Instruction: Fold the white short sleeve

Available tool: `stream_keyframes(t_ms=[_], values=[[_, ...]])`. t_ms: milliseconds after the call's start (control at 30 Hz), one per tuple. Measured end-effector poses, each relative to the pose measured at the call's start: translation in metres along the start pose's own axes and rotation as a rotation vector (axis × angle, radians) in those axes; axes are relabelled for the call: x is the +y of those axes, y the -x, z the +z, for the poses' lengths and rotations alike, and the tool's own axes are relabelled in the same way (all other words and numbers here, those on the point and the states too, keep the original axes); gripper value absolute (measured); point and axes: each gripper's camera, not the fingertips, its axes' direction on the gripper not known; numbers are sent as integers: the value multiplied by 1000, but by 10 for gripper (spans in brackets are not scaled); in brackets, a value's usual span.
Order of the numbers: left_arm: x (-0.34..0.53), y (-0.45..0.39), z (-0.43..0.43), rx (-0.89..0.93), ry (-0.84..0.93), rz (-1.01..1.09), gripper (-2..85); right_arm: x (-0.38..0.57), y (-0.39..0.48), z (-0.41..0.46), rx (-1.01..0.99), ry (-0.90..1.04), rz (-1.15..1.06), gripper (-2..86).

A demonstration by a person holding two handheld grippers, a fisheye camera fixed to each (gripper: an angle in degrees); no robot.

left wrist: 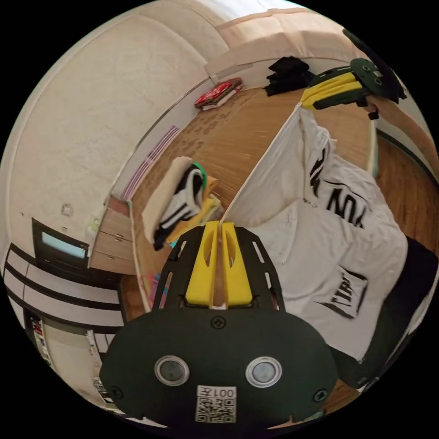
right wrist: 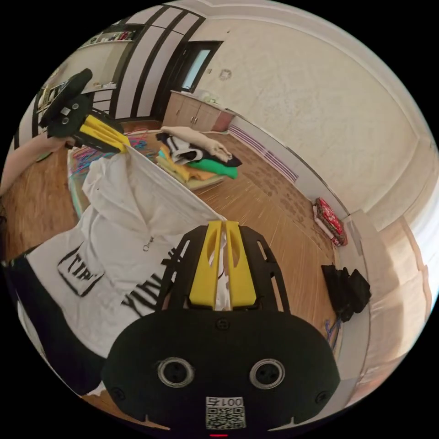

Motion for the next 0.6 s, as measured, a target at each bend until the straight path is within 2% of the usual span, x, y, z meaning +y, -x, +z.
stream_keyframes(t_ms=[100,333,467,567,600], values=[[-28,6,36,-60,77,-4,-9,-26,-20,43,-29,56,74,13],[-45,-5,127,28,285,-132,-3,-35,-31,142,-53,225,190,12],[-30,-4,139,31,305,-167,-9,-21,-44,149,12,259,240,8],[-4,-2,124,83,285,-205,-8,8,-54,126,-142,215,253,12],[10,-8,113,163,257,-192,-7,26,-53,112,-214,196,230,14]])
